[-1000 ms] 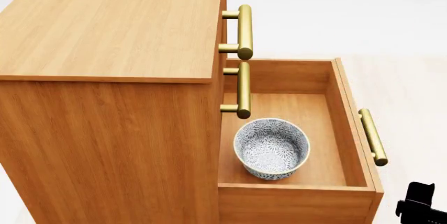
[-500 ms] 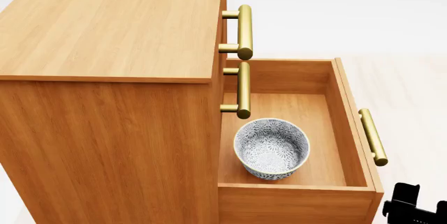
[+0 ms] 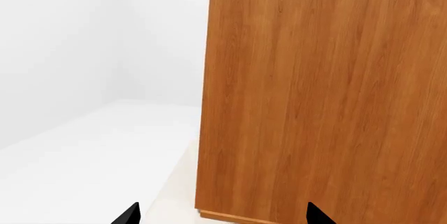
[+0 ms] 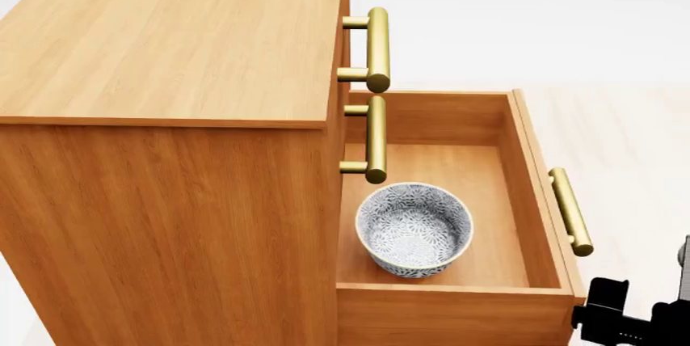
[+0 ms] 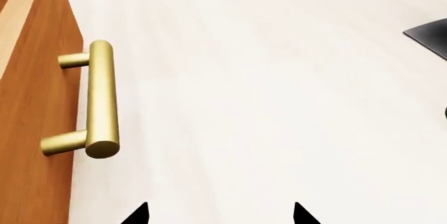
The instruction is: Put the bowl in the bottom drawer of the cabinet and close it.
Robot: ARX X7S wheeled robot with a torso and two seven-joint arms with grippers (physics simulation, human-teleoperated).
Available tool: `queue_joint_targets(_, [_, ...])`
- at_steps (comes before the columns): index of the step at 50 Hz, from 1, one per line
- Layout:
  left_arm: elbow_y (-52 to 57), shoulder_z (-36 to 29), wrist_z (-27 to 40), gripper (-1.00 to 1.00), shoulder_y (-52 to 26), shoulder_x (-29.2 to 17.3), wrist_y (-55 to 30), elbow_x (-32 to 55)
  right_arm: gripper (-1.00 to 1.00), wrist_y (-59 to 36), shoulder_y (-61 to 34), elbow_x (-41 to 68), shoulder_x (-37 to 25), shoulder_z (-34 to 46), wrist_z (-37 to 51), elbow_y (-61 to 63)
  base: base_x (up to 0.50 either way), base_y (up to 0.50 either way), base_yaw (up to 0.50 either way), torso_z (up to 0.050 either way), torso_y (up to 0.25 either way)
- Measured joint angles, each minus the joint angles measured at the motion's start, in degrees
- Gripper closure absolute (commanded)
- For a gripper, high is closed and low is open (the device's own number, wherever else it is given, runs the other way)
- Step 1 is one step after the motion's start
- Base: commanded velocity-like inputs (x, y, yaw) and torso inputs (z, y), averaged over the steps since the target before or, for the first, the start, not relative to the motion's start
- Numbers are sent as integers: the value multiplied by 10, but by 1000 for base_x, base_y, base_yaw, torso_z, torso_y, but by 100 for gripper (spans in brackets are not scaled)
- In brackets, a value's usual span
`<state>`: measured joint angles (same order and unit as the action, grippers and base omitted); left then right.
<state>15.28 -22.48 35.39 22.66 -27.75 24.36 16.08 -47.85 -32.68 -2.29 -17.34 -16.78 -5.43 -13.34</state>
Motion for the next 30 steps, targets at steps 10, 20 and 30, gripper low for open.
queue_joint_targets(10, [-1, 0, 1, -100, -1, 0, 0, 1, -100, -1, -1, 16, 1, 10, -6, -3, 0, 0, 0, 0, 0])
queue_joint_targets(20, [2, 0, 3, -100, 0, -1, -1, 1, -100, -5, -1, 19, 7, 19, -10, 2, 0, 0, 0, 0, 0])
queue_joint_targets(30, [1, 0, 3, -100, 0, -1, -1, 2, -100, -7, 0, 20, 13, 23, -10, 7, 0, 0, 0, 0, 0])
